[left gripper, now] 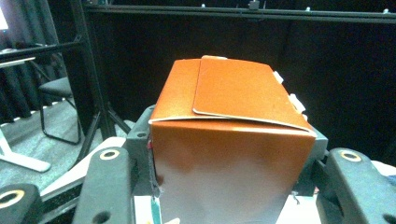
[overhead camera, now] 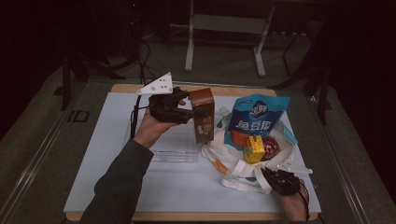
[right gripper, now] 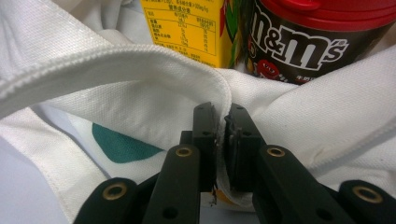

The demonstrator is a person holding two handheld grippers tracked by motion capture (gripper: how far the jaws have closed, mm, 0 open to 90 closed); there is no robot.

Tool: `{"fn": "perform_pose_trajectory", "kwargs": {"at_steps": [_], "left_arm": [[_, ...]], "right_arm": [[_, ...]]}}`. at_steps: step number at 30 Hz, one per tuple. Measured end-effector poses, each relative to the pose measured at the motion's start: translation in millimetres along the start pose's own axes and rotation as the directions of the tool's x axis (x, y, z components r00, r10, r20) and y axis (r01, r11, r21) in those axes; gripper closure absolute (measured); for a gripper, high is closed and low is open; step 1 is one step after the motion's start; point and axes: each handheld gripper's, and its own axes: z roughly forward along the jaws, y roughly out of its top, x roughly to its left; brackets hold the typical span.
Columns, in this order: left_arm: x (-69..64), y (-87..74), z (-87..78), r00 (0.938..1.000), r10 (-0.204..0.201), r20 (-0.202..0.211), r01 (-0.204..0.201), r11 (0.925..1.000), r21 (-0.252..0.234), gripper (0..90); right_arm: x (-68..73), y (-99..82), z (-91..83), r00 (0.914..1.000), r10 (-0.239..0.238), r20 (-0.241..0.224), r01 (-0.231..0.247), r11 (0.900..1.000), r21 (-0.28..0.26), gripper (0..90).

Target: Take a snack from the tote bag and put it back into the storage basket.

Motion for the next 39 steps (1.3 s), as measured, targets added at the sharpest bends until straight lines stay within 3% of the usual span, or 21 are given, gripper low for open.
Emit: {"fn": "perform_pose_trajectory", "kwargs": {"at_steps": [16, 39], "left_arm": [[9.5, -6.0, -18.7, 0.9999, 0.004, -0.013, -0.003, 0.9989, 0.046, 42.9], [21.7, -19.4, -34.4, 0.9993, 0.013, -0.035, -0.008, 0.9900, 0.141, 43.0]], "right_arm": [[0.2, -0.1, 0.0, 1.0000, 0.000, 0.002, 0.000, 1.0000, -0.001, 83.6], [0.2, -0.3, 0.0, 1.0000, -0.001, 0.002, 0.001, 1.0000, -0.001, 83.7]]}}
